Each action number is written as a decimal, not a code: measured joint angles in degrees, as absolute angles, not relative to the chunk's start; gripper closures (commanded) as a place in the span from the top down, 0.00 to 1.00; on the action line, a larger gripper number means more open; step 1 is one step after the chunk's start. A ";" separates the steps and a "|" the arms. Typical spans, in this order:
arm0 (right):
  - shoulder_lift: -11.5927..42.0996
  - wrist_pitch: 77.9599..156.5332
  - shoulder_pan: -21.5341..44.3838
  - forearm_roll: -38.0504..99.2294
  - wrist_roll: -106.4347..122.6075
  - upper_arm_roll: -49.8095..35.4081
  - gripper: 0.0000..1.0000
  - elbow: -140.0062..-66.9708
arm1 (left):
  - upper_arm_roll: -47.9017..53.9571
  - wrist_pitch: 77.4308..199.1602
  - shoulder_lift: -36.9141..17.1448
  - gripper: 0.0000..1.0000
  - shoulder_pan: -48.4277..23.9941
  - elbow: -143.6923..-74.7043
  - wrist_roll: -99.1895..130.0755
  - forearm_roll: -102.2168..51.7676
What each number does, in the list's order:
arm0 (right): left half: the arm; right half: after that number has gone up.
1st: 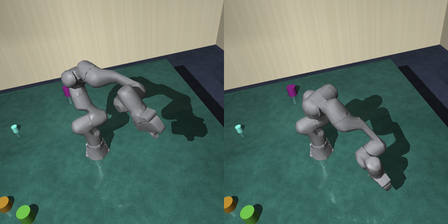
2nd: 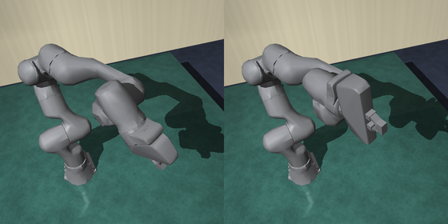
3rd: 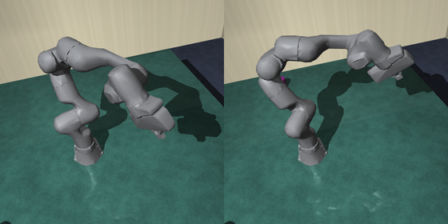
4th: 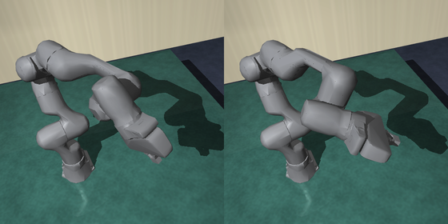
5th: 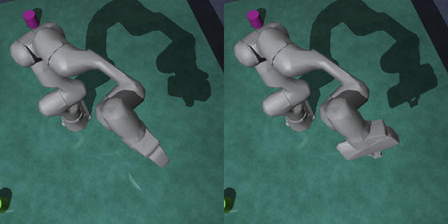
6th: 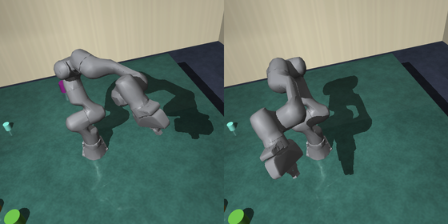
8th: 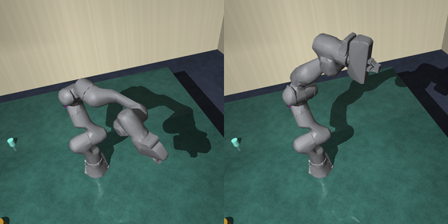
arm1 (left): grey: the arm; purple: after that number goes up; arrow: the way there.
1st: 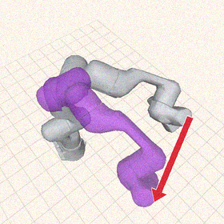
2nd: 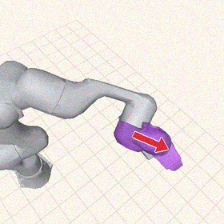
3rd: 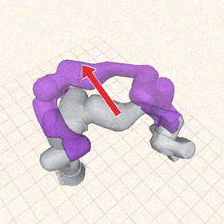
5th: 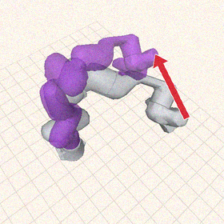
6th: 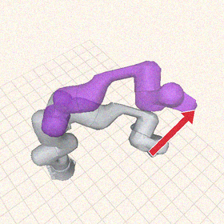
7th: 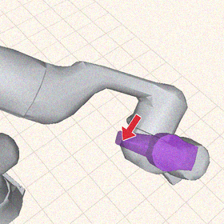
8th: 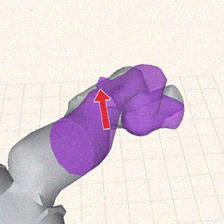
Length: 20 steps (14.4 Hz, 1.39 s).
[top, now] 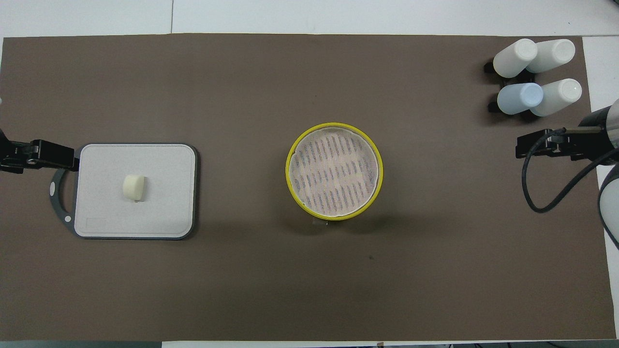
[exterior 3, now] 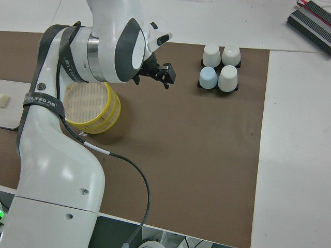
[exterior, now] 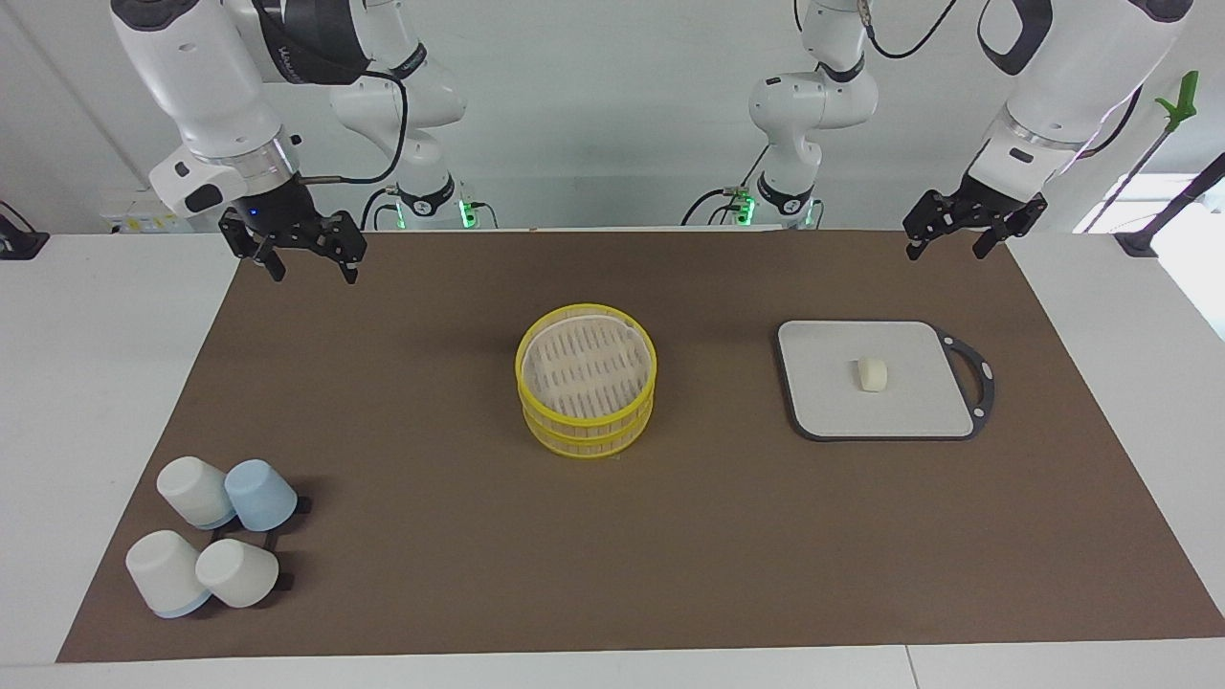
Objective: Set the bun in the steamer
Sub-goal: 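Reach the right gripper to the steamer lid while the left gripper reaches the bun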
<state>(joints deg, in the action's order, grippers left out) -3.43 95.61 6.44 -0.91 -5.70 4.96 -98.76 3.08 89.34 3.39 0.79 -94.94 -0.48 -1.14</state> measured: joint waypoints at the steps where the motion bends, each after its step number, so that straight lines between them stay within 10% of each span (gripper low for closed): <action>1: -3.43 95.61 6.44 -0.90 -5.70 4.96 1.00 -98.76 | 3.10 89.34 3.41 1.00 0.78 -94.94 -0.48 -1.15; 12: -1.89 98.80 6.50 3.05 -16.04 -9.30 1.00 -97.74 | 3.25 89.35 3.59 1.00 0.53 -95.00 -0.52 -1.17; 20: 21.01 98.56 21.46 -7.34 -44.22 -19.16 1.00 -77.54 | 2.76 106.50 8.47 1.00 1.45 -115.66 -5.91 -1.17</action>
